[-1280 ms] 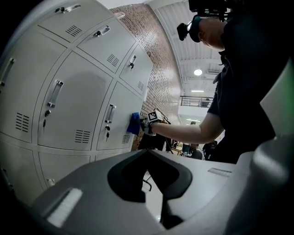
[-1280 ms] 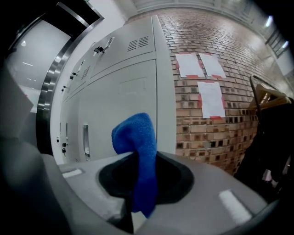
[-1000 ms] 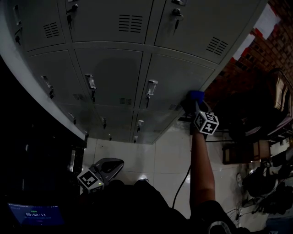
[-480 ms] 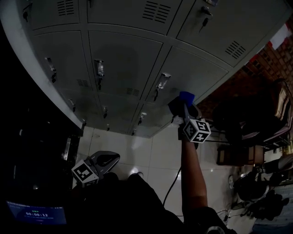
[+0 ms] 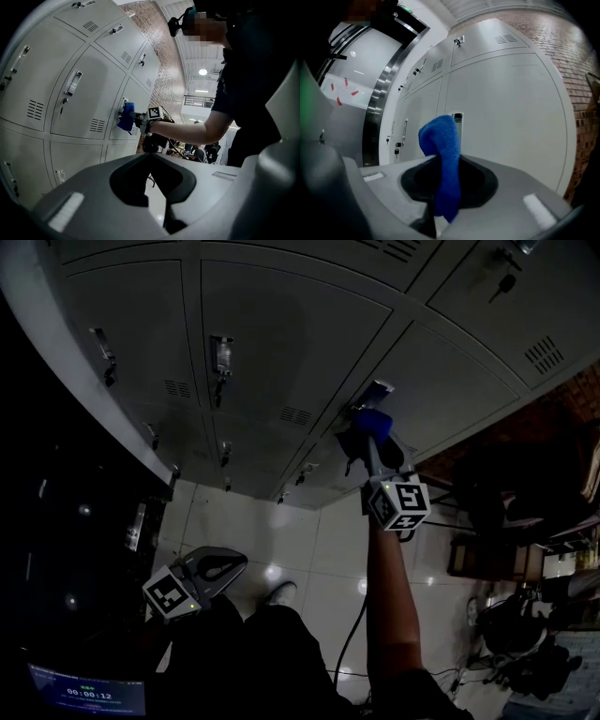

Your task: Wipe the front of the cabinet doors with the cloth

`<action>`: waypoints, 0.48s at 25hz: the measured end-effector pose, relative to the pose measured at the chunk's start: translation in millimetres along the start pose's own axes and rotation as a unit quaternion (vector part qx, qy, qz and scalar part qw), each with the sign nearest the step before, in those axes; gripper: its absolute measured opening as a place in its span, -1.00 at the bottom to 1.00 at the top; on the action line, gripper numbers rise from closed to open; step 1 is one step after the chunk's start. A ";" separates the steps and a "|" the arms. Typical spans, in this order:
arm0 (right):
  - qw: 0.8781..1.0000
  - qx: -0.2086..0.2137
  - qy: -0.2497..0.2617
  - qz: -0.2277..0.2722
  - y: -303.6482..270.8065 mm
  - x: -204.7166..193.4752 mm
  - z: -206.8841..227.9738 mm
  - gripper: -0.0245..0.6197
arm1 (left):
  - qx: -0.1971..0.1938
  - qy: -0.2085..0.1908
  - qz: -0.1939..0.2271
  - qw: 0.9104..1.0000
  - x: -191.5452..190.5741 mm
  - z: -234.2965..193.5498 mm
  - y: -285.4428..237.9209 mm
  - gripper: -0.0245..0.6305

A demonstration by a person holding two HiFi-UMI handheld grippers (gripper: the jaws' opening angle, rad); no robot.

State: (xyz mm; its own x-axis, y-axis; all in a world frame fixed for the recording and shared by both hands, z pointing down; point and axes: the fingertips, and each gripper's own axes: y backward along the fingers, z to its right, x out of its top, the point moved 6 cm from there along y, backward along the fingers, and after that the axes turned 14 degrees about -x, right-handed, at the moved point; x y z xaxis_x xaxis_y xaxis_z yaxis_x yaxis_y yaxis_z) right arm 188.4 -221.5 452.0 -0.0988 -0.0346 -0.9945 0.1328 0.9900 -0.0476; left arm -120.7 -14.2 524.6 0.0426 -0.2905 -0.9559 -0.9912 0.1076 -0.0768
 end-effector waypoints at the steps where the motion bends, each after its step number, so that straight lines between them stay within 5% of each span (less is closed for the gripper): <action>1: 1.000 0.005 0.004 0.007 -3.4 -0.7 -3.7 -0.68 | -0.002 -0.001 0.000 1.000 -0.4 -3.5 -2.0 -0.93; 12: 0.999 -0.005 -0.042 0.022 -29.5 -16.1 3.1 -0.68 | -0.008 -0.003 0.009 1.000 -1.9 -20.2 -24.8 -0.93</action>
State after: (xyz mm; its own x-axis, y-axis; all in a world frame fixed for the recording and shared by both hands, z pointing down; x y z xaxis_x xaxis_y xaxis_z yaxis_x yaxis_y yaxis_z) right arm 189.1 -250.5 469.1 -0.0095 -0.0027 -1.0000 0.1254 0.9921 -0.0038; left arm -98.7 -35.5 534.1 0.0249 -0.2819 -0.9591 -0.9938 0.0972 -0.0544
